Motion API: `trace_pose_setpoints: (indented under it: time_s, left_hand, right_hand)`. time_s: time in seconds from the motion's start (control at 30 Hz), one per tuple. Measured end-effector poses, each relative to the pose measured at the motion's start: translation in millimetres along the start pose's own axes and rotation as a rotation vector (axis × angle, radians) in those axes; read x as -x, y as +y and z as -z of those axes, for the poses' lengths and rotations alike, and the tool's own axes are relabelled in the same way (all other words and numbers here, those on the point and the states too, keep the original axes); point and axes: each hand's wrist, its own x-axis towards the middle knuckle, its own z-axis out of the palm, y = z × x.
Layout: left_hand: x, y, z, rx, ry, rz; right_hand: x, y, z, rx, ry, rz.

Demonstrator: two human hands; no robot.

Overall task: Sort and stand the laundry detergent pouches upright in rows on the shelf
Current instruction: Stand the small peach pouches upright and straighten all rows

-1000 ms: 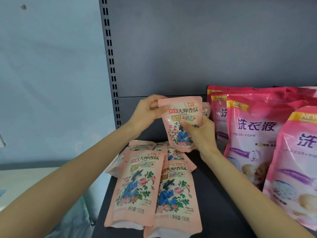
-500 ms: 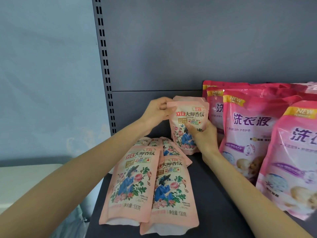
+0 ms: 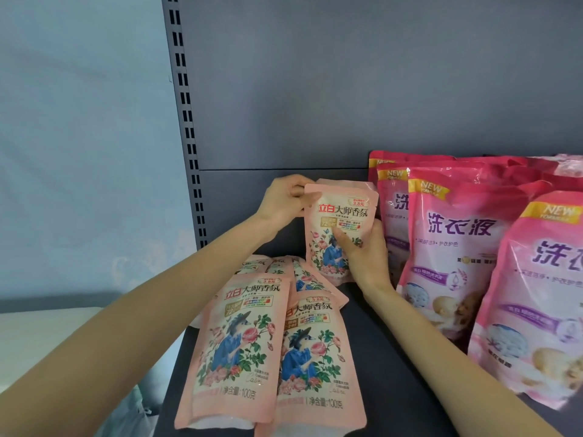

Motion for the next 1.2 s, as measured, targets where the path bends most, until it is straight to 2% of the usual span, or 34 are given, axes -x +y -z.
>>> trace_pose_setpoints:
  time_s: [0.17, 0.37, 0.5, 0.63, 0.73, 0.87, 1.03, 1.2]
  left_hand:
    - [1.7, -3.5, 1.1, -0.109, 0.012, -0.028]
    - [27.0, -8.4, 23.2, -0.490, -0.047, -0.078]
    - [52.4, -19.4, 46.0, -0.657, -0.110, -0.060]
    - [75.8, -22.5, 65.8, -0.988, -0.131, -0.045]
    - [89.7, -22.7, 78.2, -1.150, -0.140, -0.044]
    - [104.9, -30.5, 94.7, -1.220, -0.149, -0.007]
    - [121.9, -36.8, 107.1, -1.254, -0.161, 0.026]
    - [139.8, -37.9, 113.9, -1.261, -0.159, 0.029]
  right_hand:
    - [6.0, -1.5, 1.3, 0.276, 0.013, 0.165]
    - [13.1, -13.1, -1.8, 0.512, 0.025, 0.286]
    - [19.6, -30.5, -3.1, 0.625, 0.064, 0.464]
    - [26.9, -38.6, -4.8, 0.906, 0.008, 0.672]
    - [31.5, -38.8, -3.9, 1.179, -0.055, 0.762]
    - [36.2, -37.4, 2.8, 1.411, -0.119, 0.758]
    - [47.6, -38.4, 8.8, 1.364, -0.219, 0.749]
    - [55.8, -44.9, 18.6, 1.352, -0.375, 0.603]
